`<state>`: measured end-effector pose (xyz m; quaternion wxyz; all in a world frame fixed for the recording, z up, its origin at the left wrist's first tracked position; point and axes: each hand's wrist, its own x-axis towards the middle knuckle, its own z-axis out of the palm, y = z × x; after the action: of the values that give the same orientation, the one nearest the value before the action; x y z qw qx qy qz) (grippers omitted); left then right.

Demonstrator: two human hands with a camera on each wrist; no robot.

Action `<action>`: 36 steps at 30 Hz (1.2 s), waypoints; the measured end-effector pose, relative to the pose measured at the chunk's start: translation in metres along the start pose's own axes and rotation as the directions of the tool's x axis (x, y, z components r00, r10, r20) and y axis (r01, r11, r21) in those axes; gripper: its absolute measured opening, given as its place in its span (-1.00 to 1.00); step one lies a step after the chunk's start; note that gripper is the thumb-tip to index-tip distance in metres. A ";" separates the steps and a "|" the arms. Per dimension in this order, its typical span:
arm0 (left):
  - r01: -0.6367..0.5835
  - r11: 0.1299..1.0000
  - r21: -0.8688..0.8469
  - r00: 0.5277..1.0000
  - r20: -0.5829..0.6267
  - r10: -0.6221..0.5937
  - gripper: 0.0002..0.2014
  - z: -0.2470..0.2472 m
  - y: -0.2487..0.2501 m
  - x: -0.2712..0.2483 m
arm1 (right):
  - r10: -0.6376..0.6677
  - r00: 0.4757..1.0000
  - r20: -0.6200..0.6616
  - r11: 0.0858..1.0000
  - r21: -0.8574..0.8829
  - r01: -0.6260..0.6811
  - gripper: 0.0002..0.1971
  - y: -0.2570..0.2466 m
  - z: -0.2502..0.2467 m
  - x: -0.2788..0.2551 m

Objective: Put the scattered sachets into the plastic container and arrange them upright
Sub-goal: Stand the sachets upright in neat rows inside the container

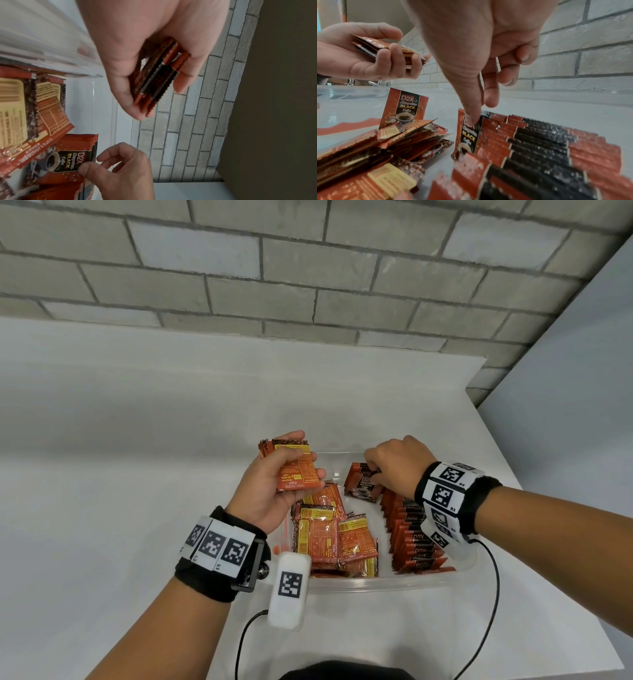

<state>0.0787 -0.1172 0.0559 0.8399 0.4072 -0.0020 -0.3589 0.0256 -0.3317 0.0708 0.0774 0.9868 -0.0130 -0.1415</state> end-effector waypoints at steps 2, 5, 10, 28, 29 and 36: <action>0.030 0.999 -0.024 1.000 -0.002 -0.030 -0.70 -0.001 -0.001 0.001 | 0.031 0.999 -0.022 0.996 0.082 -0.029 -0.82 0.001 -0.004 -0.002; 0.061 0.998 0.005 0.997 0.039 -0.061 -0.67 0.002 0.000 -0.001 | 0.068 0.995 -0.073 0.914 0.404 -0.033 -0.81 -0.003 -0.019 -0.011; 0.081 0.987 0.141 0.988 0.121 -0.099 -0.53 0.012 -0.003 -0.006 | 0.094 0.985 -0.143 0.578 0.814 0.062 -0.75 -0.021 -0.043 -0.030; 0.034 0.996 0.084 0.985 0.165 -0.048 -0.56 0.017 -0.006 -0.010 | -0.017 0.945 -0.327 0.643 0.720 0.261 -0.79 -0.032 -0.034 -0.059; 0.024 0.994 0.102 0.985 0.169 -0.042 -0.55 0.017 -0.006 -0.011 | -0.001 0.948 -0.318 0.633 0.734 0.247 -0.79 -0.030 -0.034 -0.060; 0.006 0.967 0.254 0.978 0.201 -0.059 -0.52 0.019 -0.011 -0.010 | 0.103 0.932 -0.347 0.692 0.698 0.183 -0.68 -0.017 -0.042 -0.052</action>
<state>0.0593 -0.1291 0.0643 0.7706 0.4711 -0.1281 -0.4098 -0.0129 -0.3061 0.1225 -0.3175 0.9461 -0.0311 0.0560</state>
